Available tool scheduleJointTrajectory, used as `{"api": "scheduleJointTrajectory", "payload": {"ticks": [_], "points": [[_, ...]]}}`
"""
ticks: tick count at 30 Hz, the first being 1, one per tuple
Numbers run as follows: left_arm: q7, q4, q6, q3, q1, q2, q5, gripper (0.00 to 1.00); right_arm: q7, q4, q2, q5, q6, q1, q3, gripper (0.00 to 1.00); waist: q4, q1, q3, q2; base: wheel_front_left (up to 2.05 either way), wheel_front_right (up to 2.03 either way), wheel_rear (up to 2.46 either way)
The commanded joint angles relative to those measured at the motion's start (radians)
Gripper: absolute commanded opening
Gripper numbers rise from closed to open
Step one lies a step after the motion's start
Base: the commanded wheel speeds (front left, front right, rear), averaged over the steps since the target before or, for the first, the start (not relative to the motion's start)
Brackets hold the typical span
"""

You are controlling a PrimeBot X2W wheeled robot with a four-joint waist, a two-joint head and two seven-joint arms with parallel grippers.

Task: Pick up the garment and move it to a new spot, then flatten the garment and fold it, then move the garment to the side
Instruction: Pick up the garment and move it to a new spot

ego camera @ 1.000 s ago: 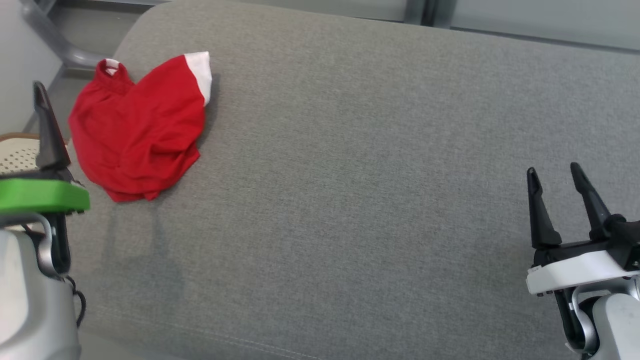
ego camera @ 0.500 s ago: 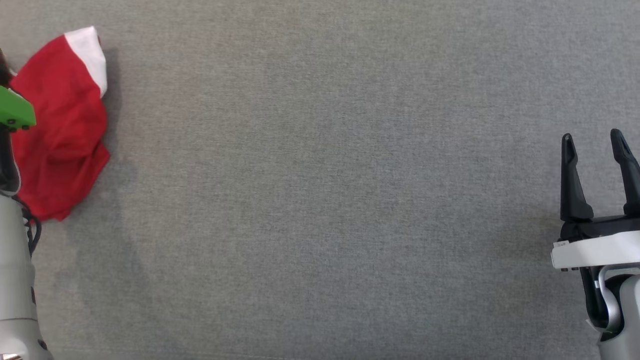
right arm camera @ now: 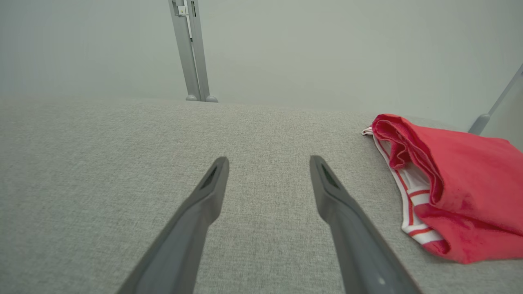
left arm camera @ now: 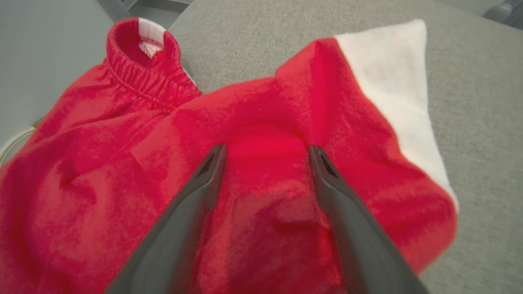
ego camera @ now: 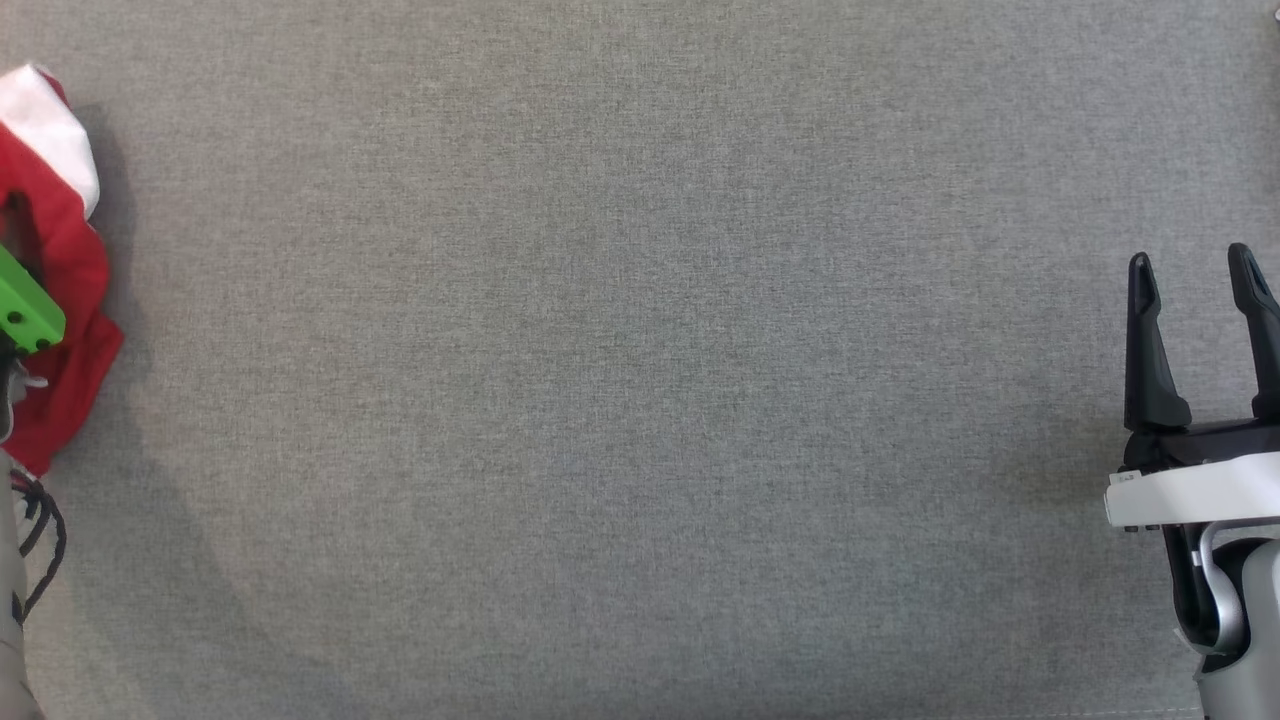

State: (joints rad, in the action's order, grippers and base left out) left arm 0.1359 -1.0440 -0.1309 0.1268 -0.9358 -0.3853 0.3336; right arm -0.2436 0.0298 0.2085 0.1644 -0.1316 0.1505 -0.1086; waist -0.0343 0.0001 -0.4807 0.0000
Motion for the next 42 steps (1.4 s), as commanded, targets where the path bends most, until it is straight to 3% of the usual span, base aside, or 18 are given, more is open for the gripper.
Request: {"api": "scheduleJointTrajectory", "payload": {"ticks": [1,10,11,12,13,19,33,42], "points": [[0.029,-0.027,0.001,0.002,-0.009,-0.008,0.018,1.0,-0.003,-0.002,0.002,-0.005,0.002,0.014,0.001,1.0,0.002,-0.0001,0.002,0.0,0.0,0.0,0.0],[0.147,-0.143,0.001,-0.003,0.009,-0.001,0.054,1.0,-0.002,0.001,-0.002,-0.009,0.002,0.012,0.004,1.0,0.008,-0.0001,-0.001,0.0,0.0,0.0,0.0],[0.149,-0.151,0.002,-0.004,0.013,-0.002,0.056,0.5,-0.001,0.002,-0.002,-0.01,0.002,0.013,0.004,1.0,0.009,-0.0001,-0.001,0.0,0.0,0.0,0.0],[0.15,-0.159,0.002,-0.001,0.012,-0.001,0.063,0.16,0.001,0.002,0.0,-0.01,0.002,0.014,0.004,1.0,0.009,-0.0001,-0.001,0.0,0.0,0.0,0.0],[0.15,-0.164,0.002,0.0,0.01,-0.001,0.065,0.0,0.002,0.003,0.0,-0.01,0.002,0.015,0.003,1.0,0.009,-0.0001,0.0,0.0,0.0,0.0,0.0],[0.089,-0.153,0.002,-0.014,0.002,-0.001,0.066,0.0,0.005,-0.001,0.001,-0.011,0.002,0.009,-0.003,1.0,0.005,-0.0001,0.017,0.0,0.0,0.0,0.0],[-0.217,0.002,0.002,-0.091,-0.069,-0.023,0.04,0.0,-0.008,-0.046,-0.027,0.003,0.002,-0.006,0.021,1.0,0.003,-0.0001,0.124,0.0,0.0,0.0,0.0],[-0.28,0.169,0.002,-0.194,-0.131,-0.013,0.035,0.0,-0.019,-0.086,-0.06,0.016,0.002,-0.021,0.027,1.0,0.059,-0.0001,0.196,0.0,0.0,0.0,0.0]]}}
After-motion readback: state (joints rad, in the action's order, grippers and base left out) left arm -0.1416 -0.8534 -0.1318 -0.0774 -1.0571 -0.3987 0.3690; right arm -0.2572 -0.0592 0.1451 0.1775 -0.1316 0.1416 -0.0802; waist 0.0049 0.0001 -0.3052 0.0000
